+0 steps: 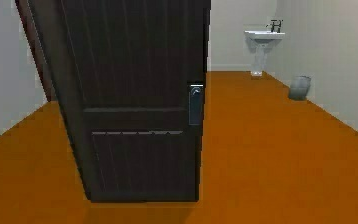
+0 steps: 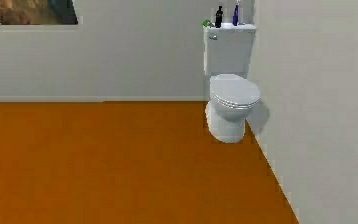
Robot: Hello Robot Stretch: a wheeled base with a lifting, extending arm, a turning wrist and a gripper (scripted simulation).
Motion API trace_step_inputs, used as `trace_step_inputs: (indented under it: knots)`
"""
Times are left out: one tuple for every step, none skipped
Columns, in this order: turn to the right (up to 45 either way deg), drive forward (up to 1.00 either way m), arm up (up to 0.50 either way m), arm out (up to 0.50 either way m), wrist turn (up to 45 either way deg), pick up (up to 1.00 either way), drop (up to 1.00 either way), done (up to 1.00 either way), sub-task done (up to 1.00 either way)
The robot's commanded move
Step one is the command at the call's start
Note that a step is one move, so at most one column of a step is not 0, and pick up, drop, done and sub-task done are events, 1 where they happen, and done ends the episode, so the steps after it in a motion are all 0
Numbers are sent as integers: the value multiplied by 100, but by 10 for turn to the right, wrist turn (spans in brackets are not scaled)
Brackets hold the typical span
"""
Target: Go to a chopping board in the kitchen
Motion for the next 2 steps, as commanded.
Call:
trace_step_inputs:
  knots:
    - [0,60,0,0,0,0,0,0,0]
    - [-450,0,0,0,0,0,0,0,0]
